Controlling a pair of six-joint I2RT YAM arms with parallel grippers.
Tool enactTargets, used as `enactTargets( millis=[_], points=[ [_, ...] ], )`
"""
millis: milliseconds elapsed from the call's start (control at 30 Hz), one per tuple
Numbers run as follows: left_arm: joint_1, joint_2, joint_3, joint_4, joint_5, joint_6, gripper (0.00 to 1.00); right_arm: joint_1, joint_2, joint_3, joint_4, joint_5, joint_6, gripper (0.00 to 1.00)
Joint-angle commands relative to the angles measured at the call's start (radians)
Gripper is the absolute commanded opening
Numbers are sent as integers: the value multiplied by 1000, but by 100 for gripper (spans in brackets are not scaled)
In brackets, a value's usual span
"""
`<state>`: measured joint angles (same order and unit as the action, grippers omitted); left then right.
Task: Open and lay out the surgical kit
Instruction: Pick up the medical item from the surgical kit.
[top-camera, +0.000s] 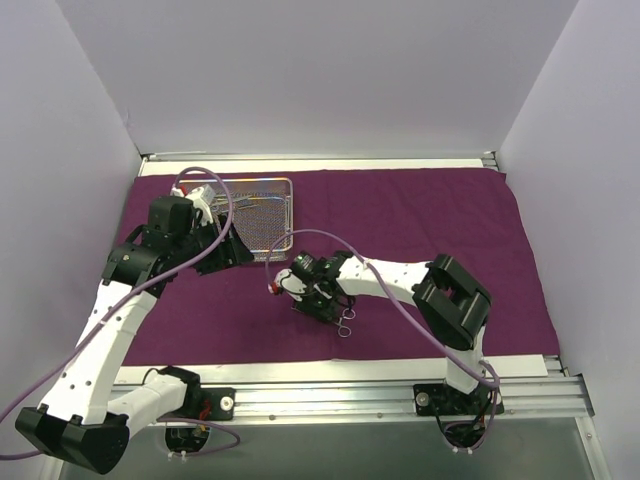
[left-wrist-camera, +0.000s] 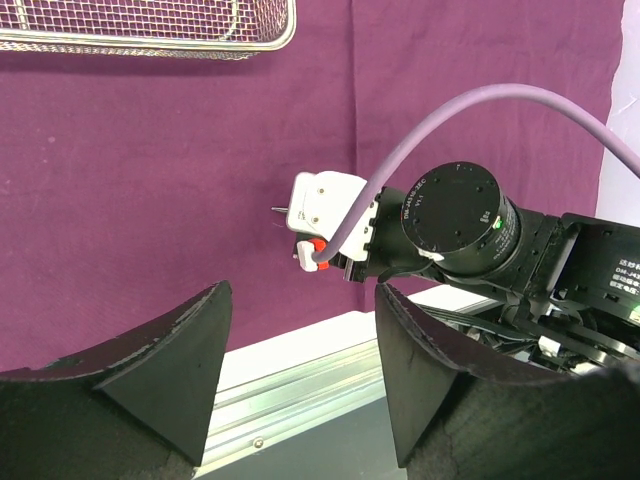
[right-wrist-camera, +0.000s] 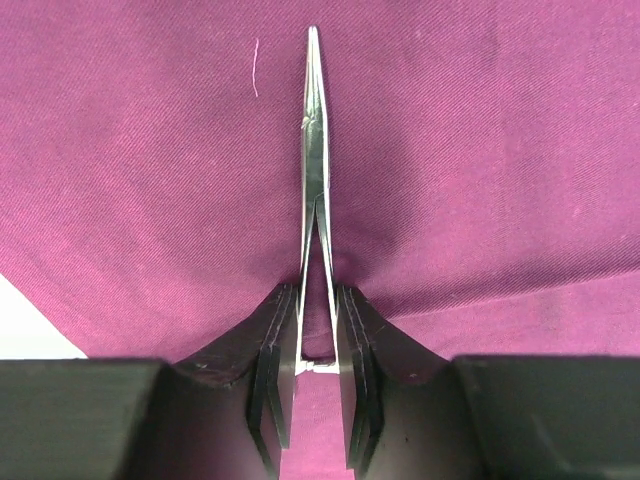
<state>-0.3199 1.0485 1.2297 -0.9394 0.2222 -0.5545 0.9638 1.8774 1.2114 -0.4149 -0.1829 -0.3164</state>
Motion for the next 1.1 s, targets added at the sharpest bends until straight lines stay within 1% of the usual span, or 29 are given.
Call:
enactTargets(
  millis=[0, 133, 200, 367, 467, 533, 600, 633, 700, 767, 800, 833, 900, 933, 967, 1033, 1067],
  points=[
    [-4, 4, 36, 8, -7, 18, 68, 19, 6, 29, -42, -20, 2, 11],
    [-4, 10, 40, 7, -14, 19, 68, 21, -3, 51, -47, -7, 22, 6],
    [-5, 13, 42, 8, -18, 24, 69, 18, -21, 62, -39, -7, 49, 0],
    [-2, 16, 36, 13, -30, 34, 70, 12, -52, 111, -57, 14, 94, 0],
    [-2, 16, 34, 16, -40, 66, 70, -22, -84, 120, -64, 13, 137, 0],
    [-2, 19, 36, 22, -44, 97, 70, -82, -113, 103, -42, -1, 184, 0],
    [1, 31, 51, -2, -63, 158, 69, -138, -165, 61, -3, -44, 221, 0],
    [4, 41, 68, -13, -84, 185, 70, -198, -188, 41, 14, -47, 262, 0],
    [8, 71, 89, -44, -96, 255, 70, -259, -250, -8, 47, -38, 286, 0],
    [7, 88, 123, -64, -116, 287, 70, -351, -300, -32, 42, 15, 304, 0],
    [7, 96, 128, -58, -115, 292, 70, -387, -313, -45, 41, 70, 309, 0],
    [5, 97, 132, -50, -110, 300, 70, -460, -328, -76, 39, 94, 310, 0],
    [-5, 117, 151, -32, -104, 327, 70, -535, -337, -108, 31, 161, 312, 0],
    [-11, 126, 160, -29, -107, 340, 70, -571, -340, -128, 18, 224, 304, 0],
    [-22, 134, 181, -33, -127, 369, 70, -632, -351, -137, 18, 249, 283, 0],
    [-56, 157, 200, -42, -158, 398, 70, -687, -369, -174, 36, 292, 243, 0],
    [-61, 160, 202, -42, -173, 416, 70, -738, -377, -188, 44, 302, 222, 0]
  ],
)
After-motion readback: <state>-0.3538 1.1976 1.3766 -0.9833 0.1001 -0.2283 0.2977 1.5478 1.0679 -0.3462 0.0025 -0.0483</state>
